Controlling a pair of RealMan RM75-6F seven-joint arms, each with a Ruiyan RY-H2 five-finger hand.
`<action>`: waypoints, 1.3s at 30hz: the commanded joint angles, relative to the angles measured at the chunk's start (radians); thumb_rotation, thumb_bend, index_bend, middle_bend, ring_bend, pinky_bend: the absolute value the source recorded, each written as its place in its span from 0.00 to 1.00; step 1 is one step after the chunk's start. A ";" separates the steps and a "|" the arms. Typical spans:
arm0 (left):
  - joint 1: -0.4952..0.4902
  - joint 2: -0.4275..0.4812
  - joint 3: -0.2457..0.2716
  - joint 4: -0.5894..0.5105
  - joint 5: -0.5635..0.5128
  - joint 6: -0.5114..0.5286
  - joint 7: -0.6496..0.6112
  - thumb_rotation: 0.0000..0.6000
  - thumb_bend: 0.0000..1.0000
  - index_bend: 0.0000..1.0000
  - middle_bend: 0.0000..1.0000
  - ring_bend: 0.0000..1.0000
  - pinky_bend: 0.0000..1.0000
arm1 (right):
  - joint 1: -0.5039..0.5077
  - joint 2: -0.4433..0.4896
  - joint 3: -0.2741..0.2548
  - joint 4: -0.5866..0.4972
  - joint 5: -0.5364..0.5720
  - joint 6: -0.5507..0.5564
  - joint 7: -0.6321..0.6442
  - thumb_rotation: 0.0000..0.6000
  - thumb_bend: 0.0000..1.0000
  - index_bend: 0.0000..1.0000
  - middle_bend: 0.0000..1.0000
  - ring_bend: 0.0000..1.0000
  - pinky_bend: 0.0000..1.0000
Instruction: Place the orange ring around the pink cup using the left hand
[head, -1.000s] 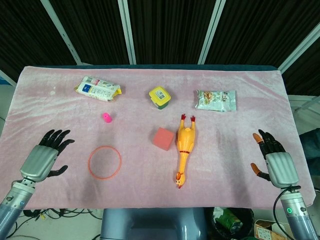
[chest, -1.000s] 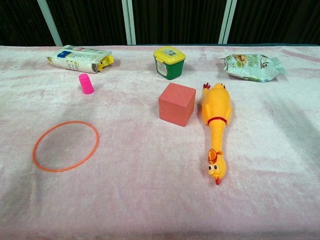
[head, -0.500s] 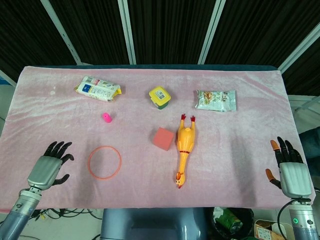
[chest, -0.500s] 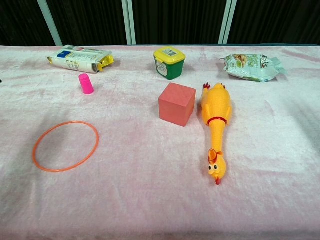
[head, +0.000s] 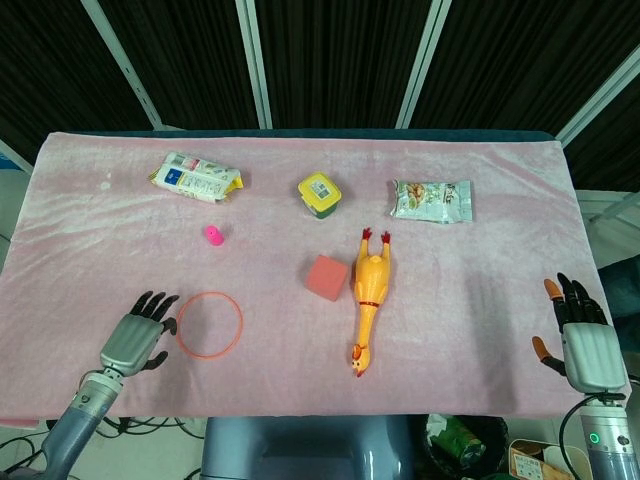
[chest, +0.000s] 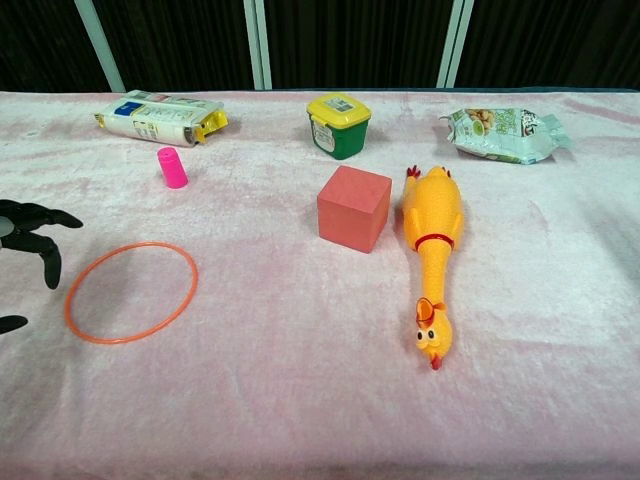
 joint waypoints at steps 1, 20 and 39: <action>-0.007 -0.016 -0.002 0.015 0.009 -0.005 0.010 1.00 0.28 0.46 0.08 0.00 0.00 | 0.000 -0.002 0.004 0.004 0.007 -0.008 -0.005 1.00 0.23 0.00 0.00 0.00 0.18; -0.013 -0.086 0.017 0.071 0.015 -0.028 0.099 1.00 0.31 0.47 0.08 0.00 0.00 | -0.006 -0.004 0.028 0.019 0.011 -0.014 0.007 1.00 0.23 0.00 0.00 0.00 0.18; -0.024 -0.110 0.006 0.089 -0.005 -0.052 0.099 1.00 0.34 0.52 0.08 0.00 0.00 | -0.012 -0.001 0.041 0.012 -0.001 -0.015 0.010 1.00 0.23 0.00 0.00 0.00 0.18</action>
